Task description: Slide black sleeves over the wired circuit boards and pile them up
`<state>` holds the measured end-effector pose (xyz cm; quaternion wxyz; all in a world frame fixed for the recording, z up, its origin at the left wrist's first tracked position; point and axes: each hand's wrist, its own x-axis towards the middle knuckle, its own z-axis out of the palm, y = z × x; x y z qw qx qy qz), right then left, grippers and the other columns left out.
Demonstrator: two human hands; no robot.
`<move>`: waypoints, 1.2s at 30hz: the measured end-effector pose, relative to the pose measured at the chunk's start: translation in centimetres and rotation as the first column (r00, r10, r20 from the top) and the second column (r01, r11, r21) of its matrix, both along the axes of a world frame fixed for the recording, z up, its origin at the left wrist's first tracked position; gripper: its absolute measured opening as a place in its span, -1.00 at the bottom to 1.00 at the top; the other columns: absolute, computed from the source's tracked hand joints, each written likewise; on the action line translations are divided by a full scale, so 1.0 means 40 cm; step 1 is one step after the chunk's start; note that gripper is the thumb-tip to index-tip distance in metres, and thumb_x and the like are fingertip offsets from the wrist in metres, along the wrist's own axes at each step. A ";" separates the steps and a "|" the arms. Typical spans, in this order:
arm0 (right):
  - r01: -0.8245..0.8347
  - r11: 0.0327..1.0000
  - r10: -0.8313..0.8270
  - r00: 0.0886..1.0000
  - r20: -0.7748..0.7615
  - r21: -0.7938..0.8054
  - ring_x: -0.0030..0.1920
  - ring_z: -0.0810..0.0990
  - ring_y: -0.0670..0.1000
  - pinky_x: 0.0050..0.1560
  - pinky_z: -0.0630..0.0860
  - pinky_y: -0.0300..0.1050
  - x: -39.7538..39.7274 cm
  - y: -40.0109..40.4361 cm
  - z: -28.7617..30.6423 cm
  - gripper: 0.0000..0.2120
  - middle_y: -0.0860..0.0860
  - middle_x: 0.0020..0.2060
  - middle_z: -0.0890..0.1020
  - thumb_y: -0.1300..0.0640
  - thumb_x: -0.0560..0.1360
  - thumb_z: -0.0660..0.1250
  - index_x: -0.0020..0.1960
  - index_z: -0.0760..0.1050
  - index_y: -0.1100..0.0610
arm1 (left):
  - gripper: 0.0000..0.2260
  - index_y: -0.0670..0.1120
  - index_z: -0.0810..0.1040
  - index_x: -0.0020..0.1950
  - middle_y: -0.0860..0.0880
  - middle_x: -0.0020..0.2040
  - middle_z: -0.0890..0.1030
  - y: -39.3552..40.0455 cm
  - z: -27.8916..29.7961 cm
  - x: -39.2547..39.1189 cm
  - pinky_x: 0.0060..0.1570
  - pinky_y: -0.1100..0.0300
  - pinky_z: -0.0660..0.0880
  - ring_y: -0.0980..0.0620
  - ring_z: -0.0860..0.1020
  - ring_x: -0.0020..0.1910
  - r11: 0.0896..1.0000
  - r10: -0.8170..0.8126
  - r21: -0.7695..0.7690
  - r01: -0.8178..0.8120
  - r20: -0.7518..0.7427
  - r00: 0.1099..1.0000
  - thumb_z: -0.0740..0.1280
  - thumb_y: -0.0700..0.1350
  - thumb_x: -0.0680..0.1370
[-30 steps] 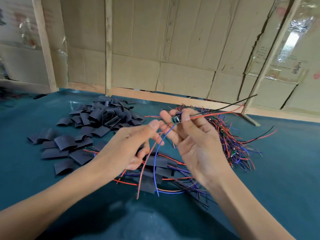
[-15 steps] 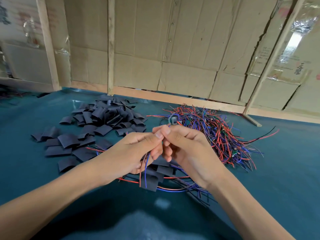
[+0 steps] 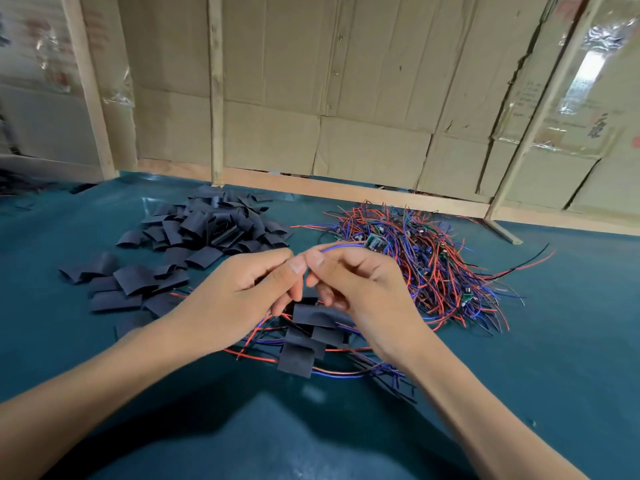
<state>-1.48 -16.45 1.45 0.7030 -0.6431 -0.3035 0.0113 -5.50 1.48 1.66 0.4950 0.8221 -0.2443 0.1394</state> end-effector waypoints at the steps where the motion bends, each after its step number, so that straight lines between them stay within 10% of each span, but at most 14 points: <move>1: -0.004 1.000 0.005 1.000 -0.021 0.017 -0.40 0.43 -0.05 -0.42 0.33 -0.31 0.001 0.002 0.001 -0.85 0.02 -0.30 0.63 0.13 0.53 0.39 -0.17 0.68 0.12 | -0.68 0.00 0.50 -0.25 -0.01 -0.44 0.49 0.003 -0.001 -0.001 -0.44 0.33 0.31 0.16 0.35 -0.50 0.999 0.018 0.028 -0.018 0.024 1.000 0.18 0.09 0.63; 5: 0.004 0.996 0.001 0.998 -0.064 0.089 -0.36 0.52 0.00 -0.41 0.39 -0.25 -0.003 0.004 0.001 -0.86 0.10 -0.29 0.66 0.14 0.52 0.37 -0.15 0.69 0.13 | -0.67 0.02 0.49 -0.18 -0.05 -0.37 0.52 0.008 -0.009 -0.006 -0.37 0.01 0.42 -0.06 0.43 -0.43 0.984 0.072 0.152 -0.090 0.124 0.990 0.17 0.20 0.63; 15: 0.070 0.951 -0.042 0.994 -0.101 0.300 -0.33 0.58 0.06 -0.38 0.47 -0.13 0.002 0.002 0.011 -0.83 0.16 -0.26 0.66 0.20 0.53 0.36 -0.21 0.66 0.13 | -0.53 0.26 0.10 0.53 0.17 0.10 0.42 0.036 -0.028 0.017 0.03 0.34 0.35 0.02 0.43 0.02 0.981 -0.016 0.196 0.004 0.059 0.998 0.08 -0.01 0.63; 36: 0.304 0.920 -0.337 0.936 0.104 0.246 -0.36 0.64 0.10 -0.26 0.60 -0.07 -0.019 -0.010 0.004 -0.86 0.14 -0.28 0.70 0.24 0.56 0.39 -0.17 0.64 0.20 | -0.31 0.34 0.00 0.53 0.33 0.22 0.54 0.014 -0.047 0.030 0.08 0.37 0.47 0.26 0.56 0.17 0.971 0.073 0.209 -0.113 0.191 0.979 0.35 -0.01 0.59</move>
